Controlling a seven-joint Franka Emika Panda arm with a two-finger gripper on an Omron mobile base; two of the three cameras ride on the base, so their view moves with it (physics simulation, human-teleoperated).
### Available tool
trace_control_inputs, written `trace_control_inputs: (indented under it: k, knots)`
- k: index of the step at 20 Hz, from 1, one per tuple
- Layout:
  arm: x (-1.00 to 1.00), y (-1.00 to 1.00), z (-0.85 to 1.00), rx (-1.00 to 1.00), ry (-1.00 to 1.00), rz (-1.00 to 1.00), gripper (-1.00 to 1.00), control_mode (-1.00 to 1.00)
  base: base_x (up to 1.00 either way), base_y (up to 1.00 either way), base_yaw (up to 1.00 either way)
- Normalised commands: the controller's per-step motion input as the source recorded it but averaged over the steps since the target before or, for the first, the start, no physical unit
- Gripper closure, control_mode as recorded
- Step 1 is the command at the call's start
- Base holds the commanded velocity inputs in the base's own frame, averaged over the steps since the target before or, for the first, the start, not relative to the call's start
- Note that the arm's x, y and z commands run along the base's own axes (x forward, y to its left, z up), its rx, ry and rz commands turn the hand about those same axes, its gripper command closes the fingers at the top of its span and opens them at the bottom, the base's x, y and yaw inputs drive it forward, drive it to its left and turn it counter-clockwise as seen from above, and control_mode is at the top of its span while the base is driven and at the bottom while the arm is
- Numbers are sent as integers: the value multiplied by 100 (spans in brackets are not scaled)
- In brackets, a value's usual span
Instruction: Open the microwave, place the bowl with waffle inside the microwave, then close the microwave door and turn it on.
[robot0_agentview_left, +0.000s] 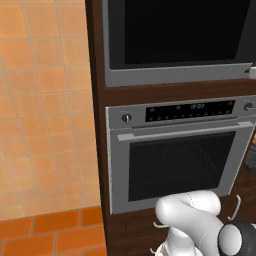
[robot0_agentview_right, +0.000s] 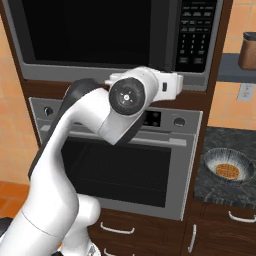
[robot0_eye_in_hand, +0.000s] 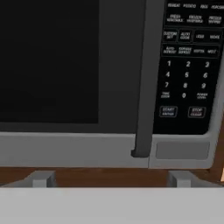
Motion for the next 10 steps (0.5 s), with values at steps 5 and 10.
trace_control_inputs:
  k: [5,10]
  knots:
    - [0,-10,44,0,-16,-4,-100,-100,0,0,0]
    - [1,-12,26,0,-9,0,-100,-100,0,0,0]
